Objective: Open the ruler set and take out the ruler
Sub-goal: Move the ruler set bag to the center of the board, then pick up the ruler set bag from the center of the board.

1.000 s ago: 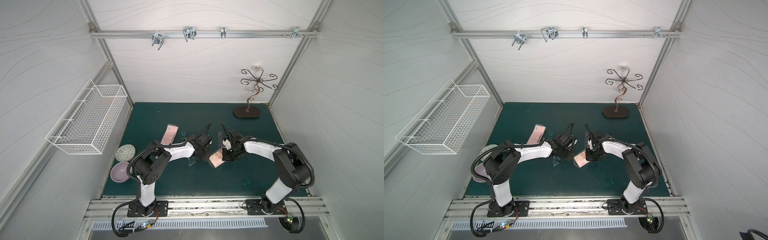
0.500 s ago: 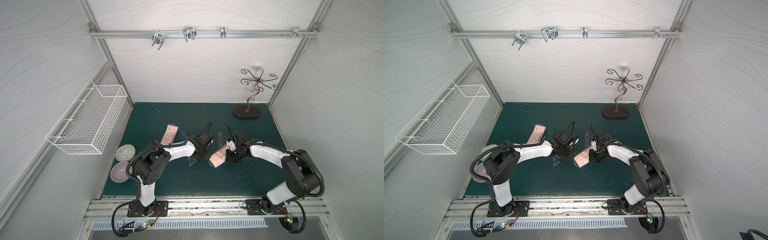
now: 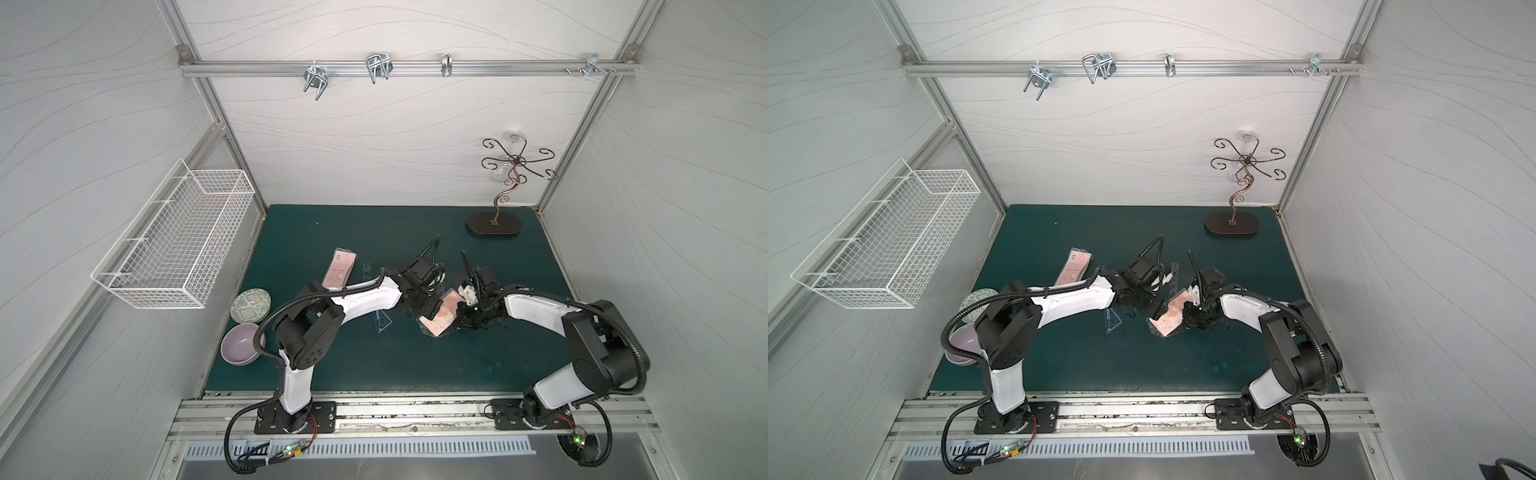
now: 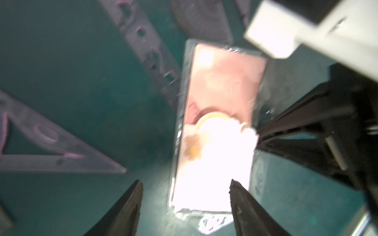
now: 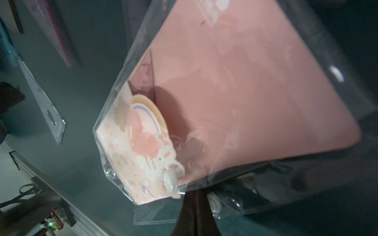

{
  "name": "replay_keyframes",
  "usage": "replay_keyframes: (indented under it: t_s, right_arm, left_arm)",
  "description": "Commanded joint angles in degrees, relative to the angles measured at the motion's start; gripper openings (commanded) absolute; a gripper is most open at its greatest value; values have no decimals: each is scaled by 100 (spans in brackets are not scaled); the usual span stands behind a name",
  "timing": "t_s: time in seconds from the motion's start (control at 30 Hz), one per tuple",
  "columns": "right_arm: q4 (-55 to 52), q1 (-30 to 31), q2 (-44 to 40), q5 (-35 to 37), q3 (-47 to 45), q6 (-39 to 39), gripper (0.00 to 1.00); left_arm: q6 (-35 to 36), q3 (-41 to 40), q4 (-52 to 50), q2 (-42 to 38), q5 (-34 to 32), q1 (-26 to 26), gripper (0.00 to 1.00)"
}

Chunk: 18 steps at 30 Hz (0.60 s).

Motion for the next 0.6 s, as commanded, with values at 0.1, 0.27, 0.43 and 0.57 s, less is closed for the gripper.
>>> replay_keyframes:
  t_s: [0.1, 0.27, 0.43, 0.57]
  right_arm:
    - [722, -684, -469, -767, -644, 365, 0]
    - [987, -742, -447, -1136, -722, 335, 0]
    - [1418, -841, -166, -1409, -925, 563, 0]
    - [1843, -1030, -170, -1593, -1206, 846, 0]
  left_arm:
    - [230, -17, -178, 363, -44, -218, 90]
    - [188, 73, -37, 541, -628, -382, 98]
    - [-41, 526, -119, 766, -634, -434, 99]
    - [-224, 945, -617, 929, -791, -478, 99]
